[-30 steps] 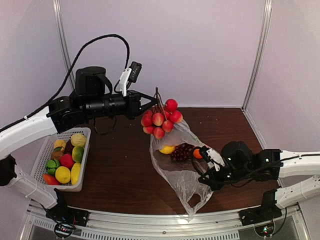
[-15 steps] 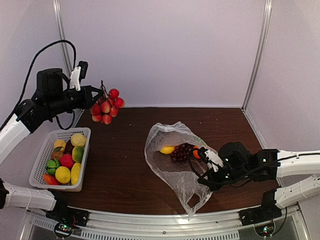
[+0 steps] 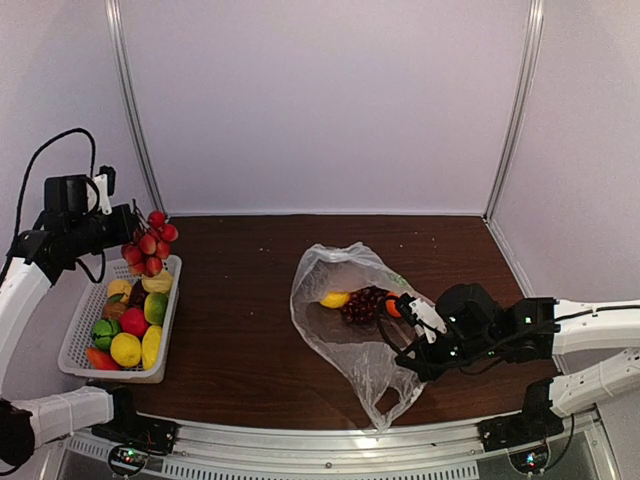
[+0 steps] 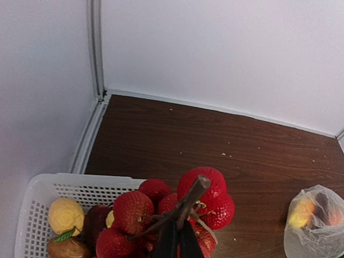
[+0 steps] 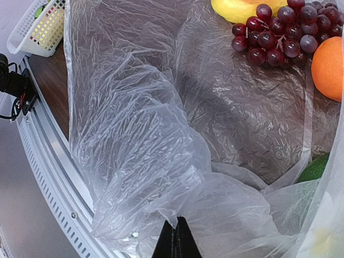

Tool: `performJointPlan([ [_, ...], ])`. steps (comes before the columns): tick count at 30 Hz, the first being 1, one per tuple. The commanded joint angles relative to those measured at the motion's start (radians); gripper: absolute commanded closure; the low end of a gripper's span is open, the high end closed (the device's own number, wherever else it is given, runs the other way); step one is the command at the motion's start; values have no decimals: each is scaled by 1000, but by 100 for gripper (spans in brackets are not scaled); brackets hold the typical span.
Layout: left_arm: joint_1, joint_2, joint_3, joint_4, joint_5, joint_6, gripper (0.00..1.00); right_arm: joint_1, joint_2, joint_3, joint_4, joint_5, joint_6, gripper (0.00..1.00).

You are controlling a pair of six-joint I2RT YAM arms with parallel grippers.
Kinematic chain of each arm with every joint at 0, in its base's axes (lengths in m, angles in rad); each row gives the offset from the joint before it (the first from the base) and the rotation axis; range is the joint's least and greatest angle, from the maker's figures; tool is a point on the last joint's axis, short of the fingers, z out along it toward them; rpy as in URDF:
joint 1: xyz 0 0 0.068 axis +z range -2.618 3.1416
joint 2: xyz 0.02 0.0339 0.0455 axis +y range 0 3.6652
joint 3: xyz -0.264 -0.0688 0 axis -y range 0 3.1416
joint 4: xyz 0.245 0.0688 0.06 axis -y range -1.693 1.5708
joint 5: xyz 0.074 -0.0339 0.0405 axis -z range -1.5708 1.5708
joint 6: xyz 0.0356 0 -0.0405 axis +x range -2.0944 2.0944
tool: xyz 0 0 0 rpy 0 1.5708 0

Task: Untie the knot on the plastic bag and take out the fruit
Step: Place the fake fruit in the bin.

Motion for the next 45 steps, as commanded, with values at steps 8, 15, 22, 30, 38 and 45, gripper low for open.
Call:
performJointPlan([
  [8, 269, -114, -121, -29, -153, 49, 100, -5, 13, 27, -13, 26, -22, 100],
  [15, 310, -109, -159, -2, -193, 67, 100, -5, 10, 35, -20, 33, -27, 100],
  [22, 333, -58, -184, 30, -203, 83, 100, -6, 12, 29, -19, 35, -23, 100],
  [30, 356, -65, -235, 38, -284, 83, 100, -6, 6, 23, -21, 40, -19, 100],
  [38, 356, 11, -224, 18, -291, 86, 100, -6, 32, 30, -10, 36, -27, 100],
  [45, 356, 52, -205, 7, -272, 91, 96, -7, 29, 46, -32, 44, -32, 100],
])
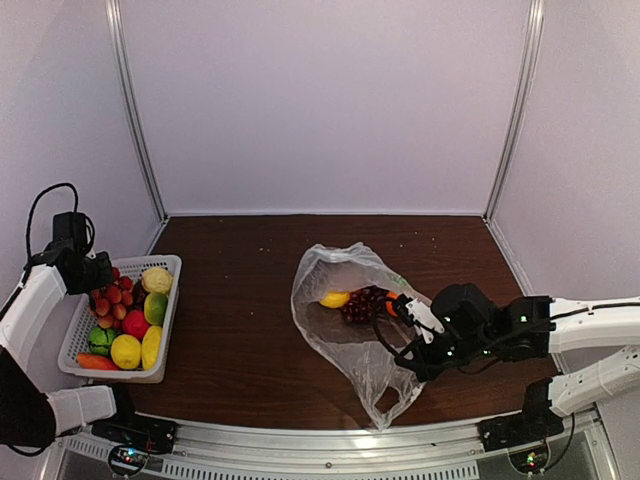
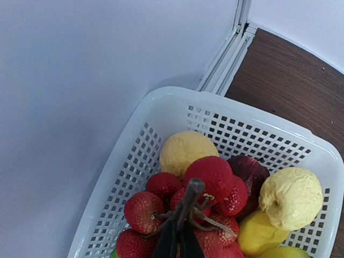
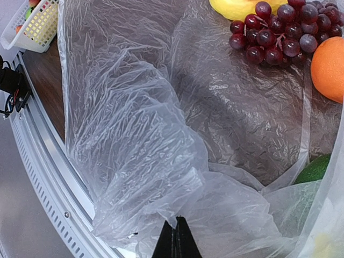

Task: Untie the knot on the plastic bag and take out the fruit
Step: Place the fake fruit in the bin.

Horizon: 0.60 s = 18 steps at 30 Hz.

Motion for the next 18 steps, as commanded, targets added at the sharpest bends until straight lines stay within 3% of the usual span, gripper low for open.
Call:
performJointPlan([
  [1, 8, -4, 22, 31, 10, 18, 92, -5, -3, 32, -22, 33, -12, 100],
  [10, 9, -28, 20, 36, 28, 26, 59, -5, 8, 32, -11, 28, -9, 100],
  [15, 8, -55, 16, 42, 35, 20, 24, -5, 11, 36, -15, 28, -10, 100],
  [18, 8, -78, 11, 51, 57, 28, 11, -5, 10, 38, -16, 26, -12, 100],
])
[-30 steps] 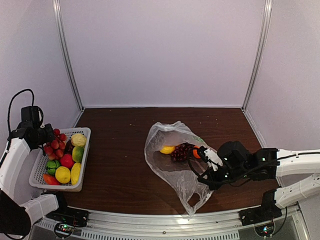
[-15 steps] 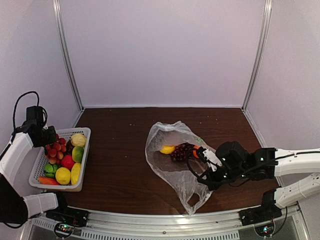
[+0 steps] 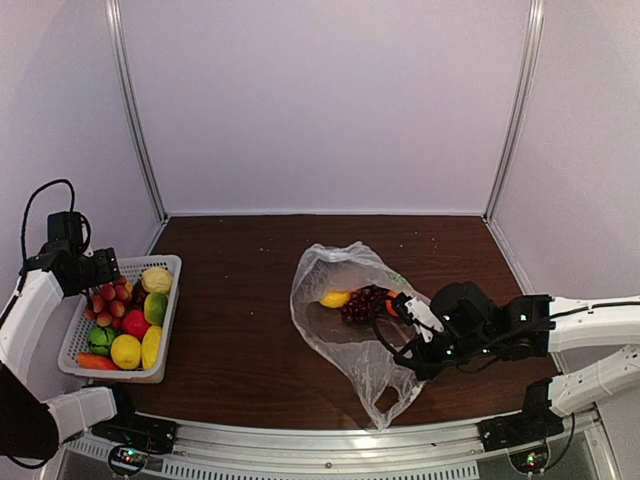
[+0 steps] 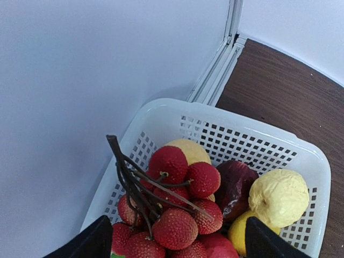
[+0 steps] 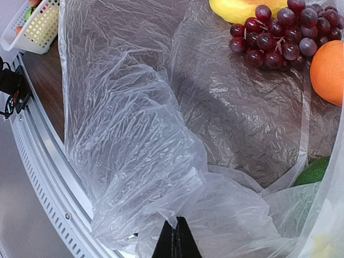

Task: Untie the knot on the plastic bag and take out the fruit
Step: Place the fake fruit in the bin.

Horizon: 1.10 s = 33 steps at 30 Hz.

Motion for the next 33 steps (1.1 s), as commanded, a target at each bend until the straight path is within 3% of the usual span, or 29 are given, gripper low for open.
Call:
performJointPlan([
  [1, 7, -39, 12, 49, 54, 22, 10, -4, 4, 25, -12, 18, -10, 100],
  [6, 5, -71, 44, 9, 314, 62, 7, -4, 14, 40, -35, 9, -21, 100],
  [9, -37, -85, 79, -26, 373, 56, 7, -4, 20, 48, -40, 3, -25, 100],
  [22, -522, -21, 203, -50, 425, -135, 8, -4, -18, 21, -14, -10, 12, 100],
  [26, -674, -4, 167, 67, 503, -230, 8, -4, -32, 31, -10, -18, 18, 84],
  [31, -847, 36, 113, 247, 549, -344, 7, -4, -63, 74, -44, -40, 20, 44],
  [33, -879, 56, 82, 327, 588, -383, 6, -4, -90, 103, -64, -48, 17, 33],
])
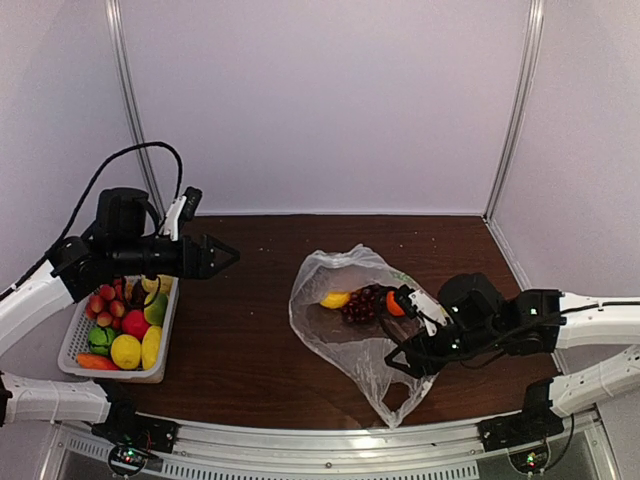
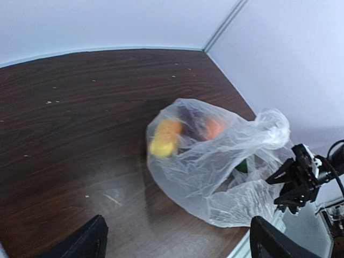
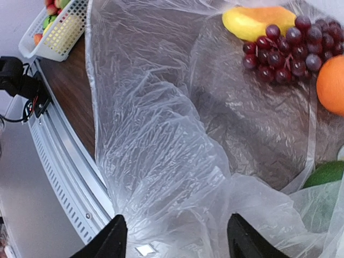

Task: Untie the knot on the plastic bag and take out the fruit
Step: Place the fake fruit in the bin, then adjust the takeout bag at the center of the board.

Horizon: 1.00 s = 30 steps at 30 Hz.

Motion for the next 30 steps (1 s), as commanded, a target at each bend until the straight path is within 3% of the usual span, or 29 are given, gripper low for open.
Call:
performJointPlan([
  [1, -78, 49, -72, 252, 106, -138, 6, -2, -67, 82, -43, -24, -4, 28],
  [3, -110, 81, -98, 311, 126, -160, 6, -3, -95, 114, -53, -42, -8, 20],
  [9, -204, 207, -99, 337, 102, -158, 5, -3, -133, 250, -115, -23, -20, 8],
  [15, -230, 260, -127, 341, 34, -176, 4, -14, -119, 364, -290, 288, -33, 4],
  [19, -288, 308, -146, 376, -1, -193, 10, -61, -74, 380, -369, 371, -38, 4],
  [24, -320, 345, -144, 375, -43, -191, 30, -153, -35, 325, -347, 329, -67, 8],
  [30, -320, 394, -141, 388, -50, -198, 48, -213, -30, 253, -255, 240, -78, 33],
])
